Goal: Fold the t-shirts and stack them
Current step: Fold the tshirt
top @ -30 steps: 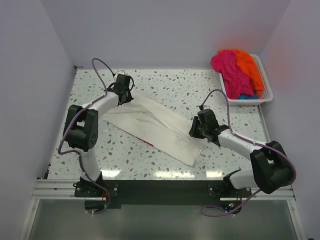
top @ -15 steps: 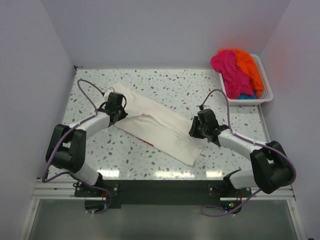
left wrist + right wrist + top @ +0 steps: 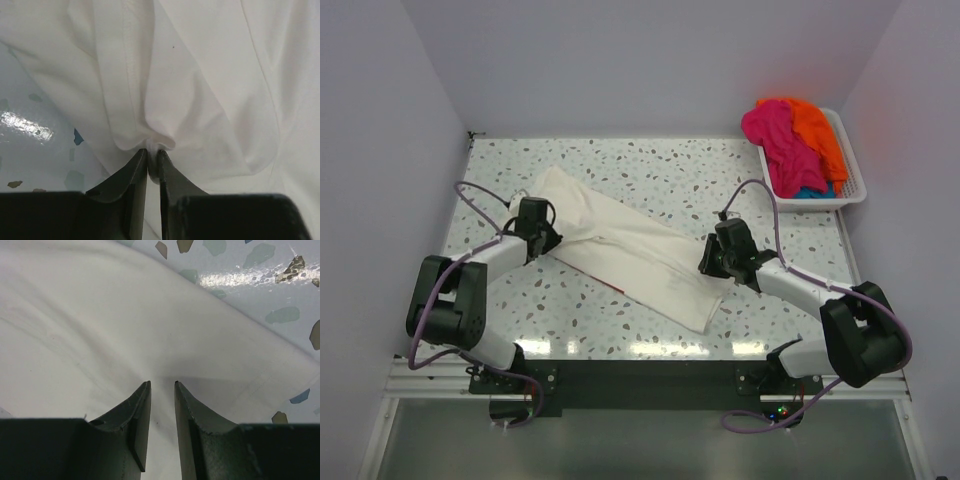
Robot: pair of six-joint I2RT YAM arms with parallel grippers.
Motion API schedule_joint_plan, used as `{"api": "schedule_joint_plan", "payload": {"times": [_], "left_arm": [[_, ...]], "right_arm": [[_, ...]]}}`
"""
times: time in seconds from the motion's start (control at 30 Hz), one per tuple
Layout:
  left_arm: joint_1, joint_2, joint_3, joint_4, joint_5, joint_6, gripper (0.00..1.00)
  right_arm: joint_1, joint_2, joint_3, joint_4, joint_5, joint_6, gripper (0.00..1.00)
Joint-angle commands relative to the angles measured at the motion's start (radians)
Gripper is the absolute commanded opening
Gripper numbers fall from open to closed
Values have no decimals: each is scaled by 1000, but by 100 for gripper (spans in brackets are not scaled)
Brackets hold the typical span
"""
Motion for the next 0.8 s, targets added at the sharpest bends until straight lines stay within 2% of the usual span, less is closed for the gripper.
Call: {"api": "schedule_joint_plan", "payload": {"times": [0.0, 0.07, 0.13, 0.2, 0.3, 0.43, 0.57, 0.67, 0.77], "left_arm": [[7, -18, -22, 119, 82, -1, 26], [7, -50, -33, 141, 101, 6, 38], [7, -106, -34, 141, 116, 9, 45], [4, -147, -31, 132, 101, 5, 48], [4, -183, 7, 49, 13, -36, 44], [0, -119, 69, -69, -129, -182, 26], [-7, 7, 153, -120, -141, -222, 27], [3, 118, 223, -118, -161, -225, 31], [34, 260, 351, -181, -147, -221, 30]], "right_arm": [[0, -5, 26, -16, 41, -10, 30], [0, -21, 38, -35, 53, -14, 33], [2, -50, 55, -67, 64, -27, 35], [2, -73, 61, -85, 67, -39, 37], [5, -73, 96, -122, 75, -66, 38], [17, 24, 153, -147, 67, -89, 38], [40, 93, 168, -156, 73, -96, 38], [46, 123, 159, -159, 76, -91, 39], [72, 122, 135, -168, 78, -80, 39]]}}
